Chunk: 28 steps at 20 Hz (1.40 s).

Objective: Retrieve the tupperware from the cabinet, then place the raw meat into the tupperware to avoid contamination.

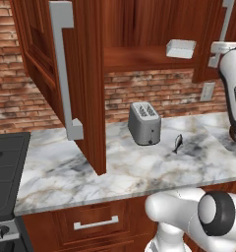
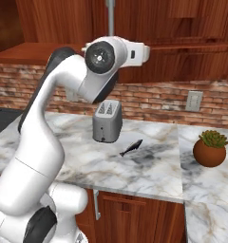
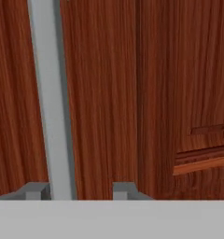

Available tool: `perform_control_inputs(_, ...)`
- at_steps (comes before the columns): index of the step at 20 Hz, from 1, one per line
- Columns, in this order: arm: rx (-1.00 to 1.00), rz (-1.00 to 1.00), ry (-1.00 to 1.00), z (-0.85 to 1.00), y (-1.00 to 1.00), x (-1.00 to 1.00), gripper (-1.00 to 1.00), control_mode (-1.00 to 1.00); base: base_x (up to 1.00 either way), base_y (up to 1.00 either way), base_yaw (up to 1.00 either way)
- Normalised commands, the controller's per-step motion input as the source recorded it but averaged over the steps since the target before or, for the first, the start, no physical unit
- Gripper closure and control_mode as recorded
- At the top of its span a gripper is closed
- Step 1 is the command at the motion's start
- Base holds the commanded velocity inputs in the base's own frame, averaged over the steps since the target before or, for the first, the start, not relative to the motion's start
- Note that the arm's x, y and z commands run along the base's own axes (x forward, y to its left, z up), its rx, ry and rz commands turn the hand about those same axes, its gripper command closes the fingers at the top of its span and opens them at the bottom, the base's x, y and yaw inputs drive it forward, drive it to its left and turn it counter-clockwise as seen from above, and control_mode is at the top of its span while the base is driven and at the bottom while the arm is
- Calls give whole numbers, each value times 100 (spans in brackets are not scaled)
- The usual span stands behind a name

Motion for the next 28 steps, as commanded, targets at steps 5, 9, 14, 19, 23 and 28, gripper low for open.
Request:
perform_control_inputs(5,5,-5,-4,-18,-76,-61,100,-100,0,0,0)
perform_control_inputs(9,1,-1,0,0,-11,-7,-100,-100,0,0,0)
perform_control_inputs(14,0,-1,-7,0,-32,-63,-100,-100,0,0,0)
perform_control_inputs(19,-2,-9,-12,0,-4,-83,-100,-100,0,0,0)
perform_control_inputs(23,-7,-20,-10,0,34,-61,-100,-100,0,0,0)
perform_control_inputs(28,-8,-17,-7,-3,59,-28,-100,-100,0,0,0)
